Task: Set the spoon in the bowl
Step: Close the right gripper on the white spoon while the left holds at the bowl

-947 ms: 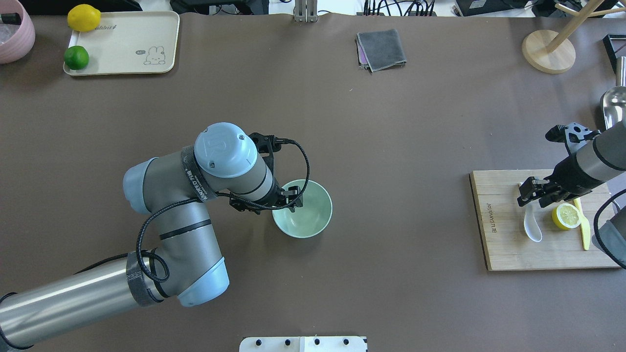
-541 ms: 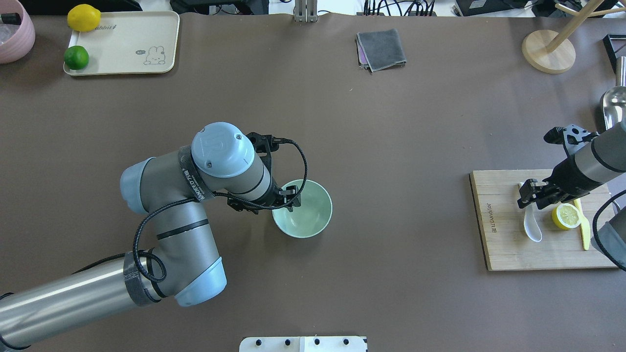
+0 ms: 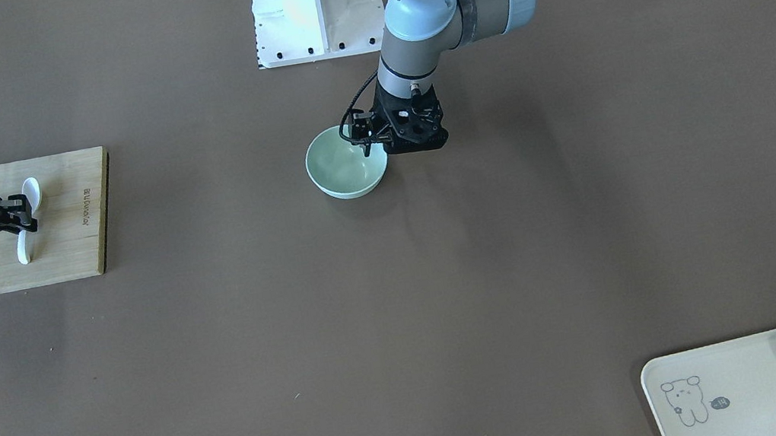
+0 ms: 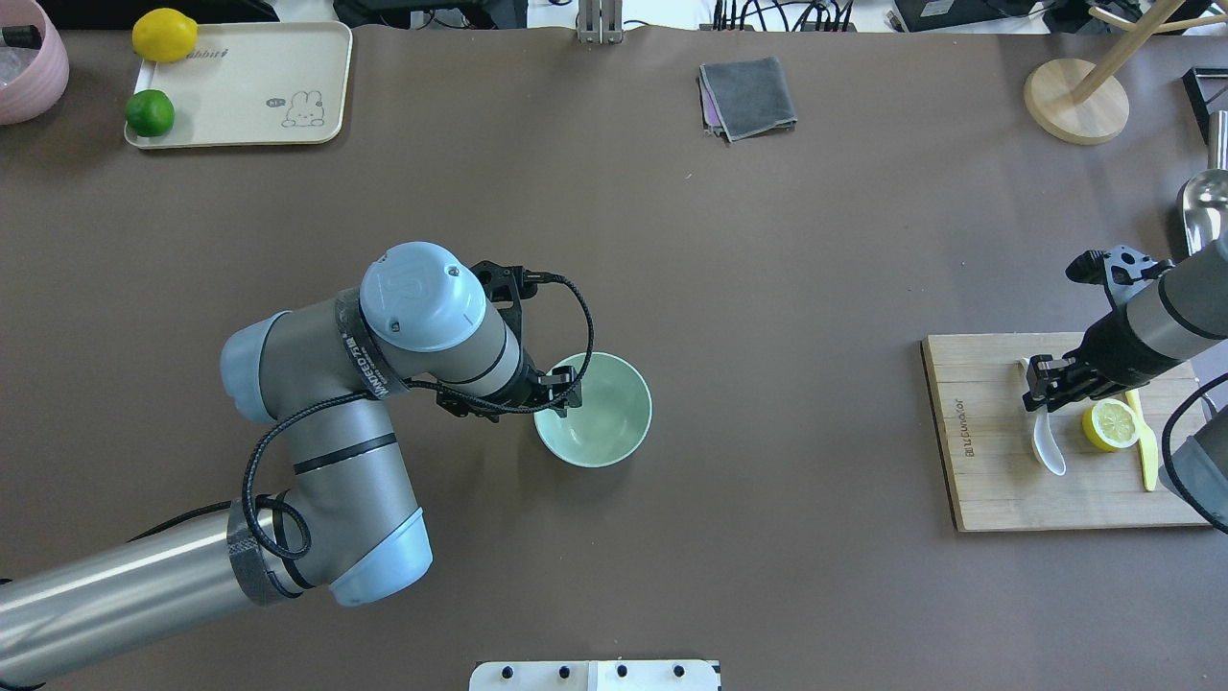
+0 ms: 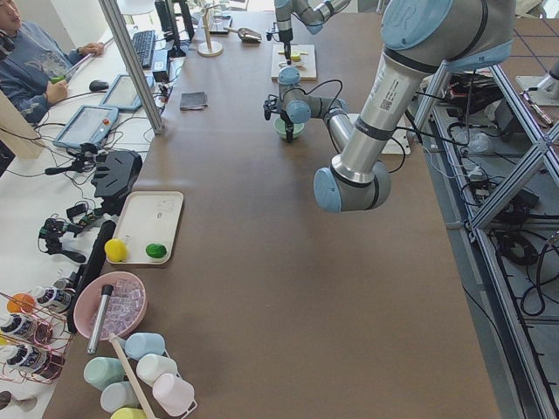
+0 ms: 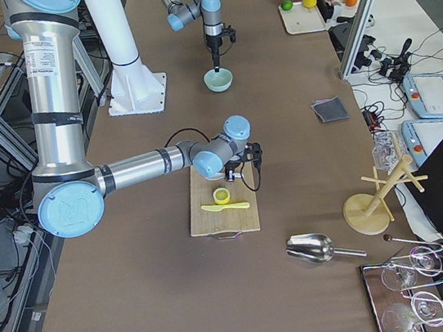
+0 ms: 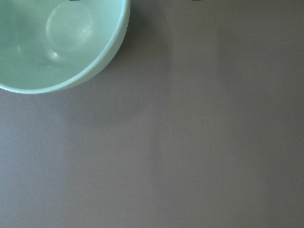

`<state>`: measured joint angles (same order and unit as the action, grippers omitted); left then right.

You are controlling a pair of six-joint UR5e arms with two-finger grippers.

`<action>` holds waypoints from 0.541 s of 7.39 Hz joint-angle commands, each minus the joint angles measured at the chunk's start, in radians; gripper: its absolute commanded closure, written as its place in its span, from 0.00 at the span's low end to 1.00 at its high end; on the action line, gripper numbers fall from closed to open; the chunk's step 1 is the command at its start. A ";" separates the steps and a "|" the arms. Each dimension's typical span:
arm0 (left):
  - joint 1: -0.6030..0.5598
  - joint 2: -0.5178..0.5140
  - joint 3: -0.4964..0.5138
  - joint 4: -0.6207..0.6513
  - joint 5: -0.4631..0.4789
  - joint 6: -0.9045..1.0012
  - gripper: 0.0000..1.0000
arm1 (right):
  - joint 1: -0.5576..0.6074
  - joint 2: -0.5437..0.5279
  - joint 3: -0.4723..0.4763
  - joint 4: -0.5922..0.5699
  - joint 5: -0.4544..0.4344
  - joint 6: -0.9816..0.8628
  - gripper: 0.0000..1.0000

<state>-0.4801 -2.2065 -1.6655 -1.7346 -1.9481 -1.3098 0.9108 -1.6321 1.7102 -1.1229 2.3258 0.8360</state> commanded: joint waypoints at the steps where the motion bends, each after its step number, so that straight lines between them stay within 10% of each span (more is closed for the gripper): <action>1: 0.000 0.010 -0.010 0.001 0.000 0.000 0.17 | 0.000 0.000 0.002 0.000 0.001 0.000 1.00; 4: -0.035 0.087 -0.124 0.009 -0.021 0.012 0.17 | 0.000 0.017 0.047 -0.009 0.003 0.002 1.00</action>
<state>-0.4940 -2.1756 -1.7177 -1.7303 -1.9547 -1.3037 0.9118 -1.6245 1.7316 -1.1248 2.3280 0.8363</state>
